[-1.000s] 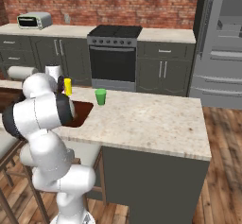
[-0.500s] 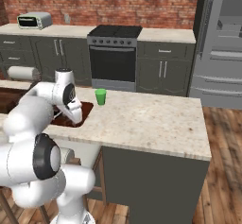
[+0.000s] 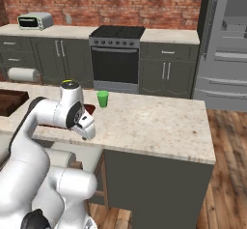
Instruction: Gather the squash and carrot from the fridge and place them on a tray on the dining counter. Then gather the fish and chicken drumstick from the fridge and place them on the other tray.
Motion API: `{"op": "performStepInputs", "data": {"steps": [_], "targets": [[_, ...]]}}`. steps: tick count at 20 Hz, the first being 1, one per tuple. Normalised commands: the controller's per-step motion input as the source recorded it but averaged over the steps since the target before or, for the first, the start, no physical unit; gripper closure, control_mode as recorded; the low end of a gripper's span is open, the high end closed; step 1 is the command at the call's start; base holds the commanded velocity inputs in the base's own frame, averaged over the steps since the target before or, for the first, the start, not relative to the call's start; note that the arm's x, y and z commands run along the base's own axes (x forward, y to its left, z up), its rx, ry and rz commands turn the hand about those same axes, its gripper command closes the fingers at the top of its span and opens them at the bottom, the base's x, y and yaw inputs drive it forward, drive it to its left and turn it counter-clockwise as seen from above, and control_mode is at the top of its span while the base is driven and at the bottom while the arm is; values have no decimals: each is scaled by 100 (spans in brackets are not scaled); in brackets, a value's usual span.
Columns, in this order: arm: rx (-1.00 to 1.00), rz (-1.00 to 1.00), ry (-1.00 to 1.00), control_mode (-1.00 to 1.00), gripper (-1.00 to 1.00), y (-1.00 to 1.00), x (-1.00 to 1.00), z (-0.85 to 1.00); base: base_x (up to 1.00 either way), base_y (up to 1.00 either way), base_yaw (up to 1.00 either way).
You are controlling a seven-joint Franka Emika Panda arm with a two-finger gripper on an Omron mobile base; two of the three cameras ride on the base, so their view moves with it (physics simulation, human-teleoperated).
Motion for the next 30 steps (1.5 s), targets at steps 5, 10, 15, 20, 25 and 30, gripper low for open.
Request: {"op": "performStepInputs", "data": {"steps": [5,10,15,20,25,30], "targets": [[0,12,-8,-100,-100,-20,-25,12,0,0,0],[0,2,0,-100,-100,2,1,0,0,0,0],[0,0,0,-100,-100,-1,-14,0,0,0,0],[0,0,0,100,-100,0,-12,0,-75,-18,0],[0,0,0,100,-100,0,0,0,-88,-61,0],[0,0,0,100,-100,0,0,0,-41,-100,2]]}}
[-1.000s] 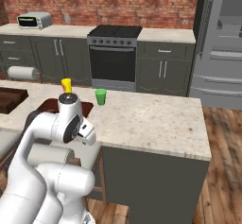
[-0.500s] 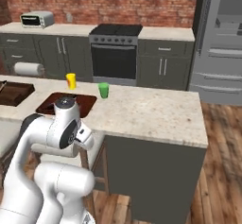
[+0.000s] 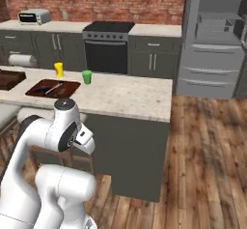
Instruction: Gather the squash and carrot from the fridge and place them on a tray on the dining counter. Then gather the fish and chicken drumstick from the fridge and place them on the other tray.
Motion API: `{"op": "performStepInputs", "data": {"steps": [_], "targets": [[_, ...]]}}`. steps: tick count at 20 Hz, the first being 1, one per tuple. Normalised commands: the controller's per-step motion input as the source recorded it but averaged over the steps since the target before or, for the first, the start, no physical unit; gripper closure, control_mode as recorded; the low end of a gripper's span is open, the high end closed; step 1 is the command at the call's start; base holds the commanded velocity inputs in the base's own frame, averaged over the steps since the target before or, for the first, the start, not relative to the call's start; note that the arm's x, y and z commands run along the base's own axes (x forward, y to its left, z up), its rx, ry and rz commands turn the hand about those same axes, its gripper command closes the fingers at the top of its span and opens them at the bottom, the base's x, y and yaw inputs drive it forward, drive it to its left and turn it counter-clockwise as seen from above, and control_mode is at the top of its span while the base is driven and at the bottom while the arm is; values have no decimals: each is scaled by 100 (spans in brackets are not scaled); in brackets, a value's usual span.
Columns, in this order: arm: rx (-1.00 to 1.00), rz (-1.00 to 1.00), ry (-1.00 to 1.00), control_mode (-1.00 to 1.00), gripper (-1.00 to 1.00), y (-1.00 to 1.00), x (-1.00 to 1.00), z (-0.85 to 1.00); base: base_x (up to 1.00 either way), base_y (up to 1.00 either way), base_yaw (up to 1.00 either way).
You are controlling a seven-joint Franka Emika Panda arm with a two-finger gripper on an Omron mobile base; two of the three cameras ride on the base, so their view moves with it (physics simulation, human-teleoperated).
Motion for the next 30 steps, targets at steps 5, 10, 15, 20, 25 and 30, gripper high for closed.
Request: {"op": "performStepInputs", "data": {"steps": [5,10,15,20,25,30], "targets": [[0,0,0,100,-100,0,0,0,-14,-100,4],[0,0,0,100,-100,0,0,0,2,-100,2],[0,0,0,100,-100,0,0,0,24,-97,0],[0,0,0,100,-100,0,0,0,60,-93,0],[0,0,0,100,-100,0,0,0,94,-89,3],[0,0,0,100,-100,0,0,0,99,-65,3]]}}
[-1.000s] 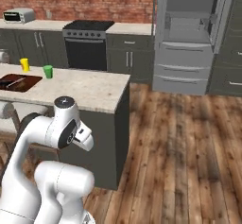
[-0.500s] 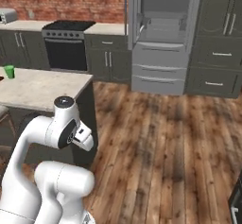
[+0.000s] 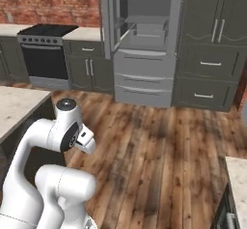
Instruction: Gather the squash and carrot from the fridge and place them on a tray on the dining counter. Then gather the fish and chicken drumstick from the fridge and place them on the other tray.
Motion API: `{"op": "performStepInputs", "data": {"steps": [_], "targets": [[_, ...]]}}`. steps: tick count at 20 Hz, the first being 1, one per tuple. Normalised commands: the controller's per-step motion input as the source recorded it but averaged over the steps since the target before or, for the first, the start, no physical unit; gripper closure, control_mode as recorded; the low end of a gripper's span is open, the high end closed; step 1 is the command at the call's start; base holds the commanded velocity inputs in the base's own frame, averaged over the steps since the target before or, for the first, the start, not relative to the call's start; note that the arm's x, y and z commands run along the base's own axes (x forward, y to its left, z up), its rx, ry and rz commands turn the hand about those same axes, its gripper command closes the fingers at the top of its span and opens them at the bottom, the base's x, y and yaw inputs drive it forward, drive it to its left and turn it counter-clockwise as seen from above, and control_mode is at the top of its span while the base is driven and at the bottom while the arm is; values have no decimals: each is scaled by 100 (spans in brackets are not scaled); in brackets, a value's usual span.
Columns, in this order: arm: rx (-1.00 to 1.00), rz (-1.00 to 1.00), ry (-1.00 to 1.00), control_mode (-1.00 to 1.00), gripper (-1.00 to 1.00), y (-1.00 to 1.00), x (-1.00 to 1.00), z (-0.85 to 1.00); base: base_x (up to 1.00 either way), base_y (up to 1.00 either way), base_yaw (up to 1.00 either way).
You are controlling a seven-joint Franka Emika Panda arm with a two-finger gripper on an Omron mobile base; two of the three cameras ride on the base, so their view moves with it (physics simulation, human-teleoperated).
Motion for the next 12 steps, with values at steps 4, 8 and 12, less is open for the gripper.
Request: {"op": "performStepInputs", "data": {"steps": [4,8,12], "targets": [[0,0,0,100,-100,0,0,0,100,-34,0],[0,0,0,100,-100,0,0,0,100,-18,0],[0,0,0,100,-100,0,0,0,100,-11,0]]}}
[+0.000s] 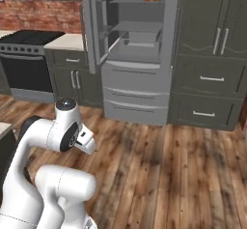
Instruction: Gather the squash and carrot from the fridge and place them on a tray on the dining counter. Then gather the fish and chicken drumstick from the fridge and place them on the other tray.
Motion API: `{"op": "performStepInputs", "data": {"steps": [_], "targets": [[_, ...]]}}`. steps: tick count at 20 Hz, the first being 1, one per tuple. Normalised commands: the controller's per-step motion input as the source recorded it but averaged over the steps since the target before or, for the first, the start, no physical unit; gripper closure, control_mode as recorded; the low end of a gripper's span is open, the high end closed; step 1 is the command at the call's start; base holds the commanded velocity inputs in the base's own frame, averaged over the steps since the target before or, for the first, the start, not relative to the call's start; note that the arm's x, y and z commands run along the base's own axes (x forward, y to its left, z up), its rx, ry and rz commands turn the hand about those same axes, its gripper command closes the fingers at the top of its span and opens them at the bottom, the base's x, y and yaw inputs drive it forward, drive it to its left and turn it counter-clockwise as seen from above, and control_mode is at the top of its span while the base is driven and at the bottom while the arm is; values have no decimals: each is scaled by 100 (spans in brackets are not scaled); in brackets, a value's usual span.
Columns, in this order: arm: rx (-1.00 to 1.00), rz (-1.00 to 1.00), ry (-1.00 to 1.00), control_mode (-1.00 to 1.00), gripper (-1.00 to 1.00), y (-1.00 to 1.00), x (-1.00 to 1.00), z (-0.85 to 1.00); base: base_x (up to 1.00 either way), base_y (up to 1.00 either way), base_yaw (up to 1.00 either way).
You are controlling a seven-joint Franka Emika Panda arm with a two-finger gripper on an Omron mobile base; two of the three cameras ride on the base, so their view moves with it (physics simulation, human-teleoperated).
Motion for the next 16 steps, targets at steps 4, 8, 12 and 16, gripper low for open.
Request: {"op": "performStepInputs", "data": {"steps": [4,8,12,16], "targets": [[0,0,0,100,-100,0,0,0,100,-13,0],[0,0,0,100,-100,0,0,0,100,-14,0],[0,0,0,100,-100,0,0,0,100,-13,0],[0,0,0,100,-100,0,0,0,100,-10,0]]}}
